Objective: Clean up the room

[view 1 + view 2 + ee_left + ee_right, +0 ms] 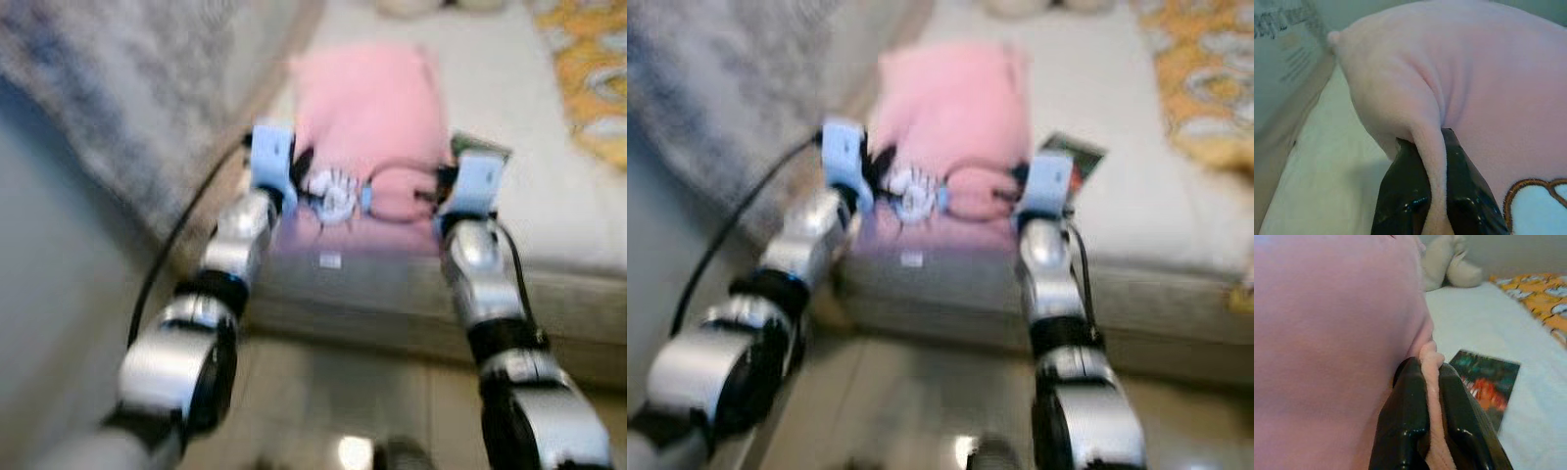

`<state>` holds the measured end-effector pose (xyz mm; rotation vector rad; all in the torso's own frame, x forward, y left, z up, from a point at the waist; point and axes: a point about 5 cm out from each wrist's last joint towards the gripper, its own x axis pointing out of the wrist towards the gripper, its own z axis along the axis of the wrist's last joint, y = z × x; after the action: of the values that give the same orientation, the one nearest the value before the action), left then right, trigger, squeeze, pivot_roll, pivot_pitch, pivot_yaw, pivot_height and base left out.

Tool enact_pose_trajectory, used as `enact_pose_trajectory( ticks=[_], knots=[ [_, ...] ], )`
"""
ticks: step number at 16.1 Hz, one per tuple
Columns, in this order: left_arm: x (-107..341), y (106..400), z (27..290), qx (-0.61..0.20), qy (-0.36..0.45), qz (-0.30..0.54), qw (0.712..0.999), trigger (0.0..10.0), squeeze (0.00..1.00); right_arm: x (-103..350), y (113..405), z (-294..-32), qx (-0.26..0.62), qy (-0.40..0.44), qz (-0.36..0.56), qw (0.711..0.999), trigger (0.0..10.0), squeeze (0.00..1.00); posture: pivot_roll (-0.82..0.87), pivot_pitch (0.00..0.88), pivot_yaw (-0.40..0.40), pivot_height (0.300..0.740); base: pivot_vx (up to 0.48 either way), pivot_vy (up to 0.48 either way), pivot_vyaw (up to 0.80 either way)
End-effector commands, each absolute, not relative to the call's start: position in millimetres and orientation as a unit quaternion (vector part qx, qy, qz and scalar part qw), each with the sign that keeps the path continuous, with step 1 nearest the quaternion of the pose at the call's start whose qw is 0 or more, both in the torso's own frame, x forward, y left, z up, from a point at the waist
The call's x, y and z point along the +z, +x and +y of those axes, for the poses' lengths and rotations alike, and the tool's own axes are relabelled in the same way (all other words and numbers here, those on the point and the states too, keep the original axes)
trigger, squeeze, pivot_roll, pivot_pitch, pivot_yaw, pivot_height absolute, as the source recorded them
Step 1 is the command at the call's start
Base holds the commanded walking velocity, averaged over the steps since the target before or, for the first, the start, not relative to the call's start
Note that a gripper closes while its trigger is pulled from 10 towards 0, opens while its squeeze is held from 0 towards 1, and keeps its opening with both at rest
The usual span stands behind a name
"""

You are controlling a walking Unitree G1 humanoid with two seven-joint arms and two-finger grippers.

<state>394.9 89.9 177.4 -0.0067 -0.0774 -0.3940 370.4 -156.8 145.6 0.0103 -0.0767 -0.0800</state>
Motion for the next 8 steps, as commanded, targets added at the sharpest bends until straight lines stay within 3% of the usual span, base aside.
enact_pose_trajectory(
  ticks=[1,8],
  knots=[
    [186.6,400.5,113.3,-0.156,-0.006,-0.051,0.986,10.0,0.00,150.9,371.3,-143.5,-0.020,0.008,-0.054,0.998,10.0,0.00,-0.18,0.000,0.091,0.723,0.458,0.000,0.00],
    [187.6,402.3,120.3,-0.143,0.000,-0.047,0.989,10.0,0.00,146.2,371.0,-136.8,-0.004,0.012,-0.047,0.999,10.0,0.00,-0.17,0.000,0.096,0.723,0.450,0.000,0.00]
  ],
)
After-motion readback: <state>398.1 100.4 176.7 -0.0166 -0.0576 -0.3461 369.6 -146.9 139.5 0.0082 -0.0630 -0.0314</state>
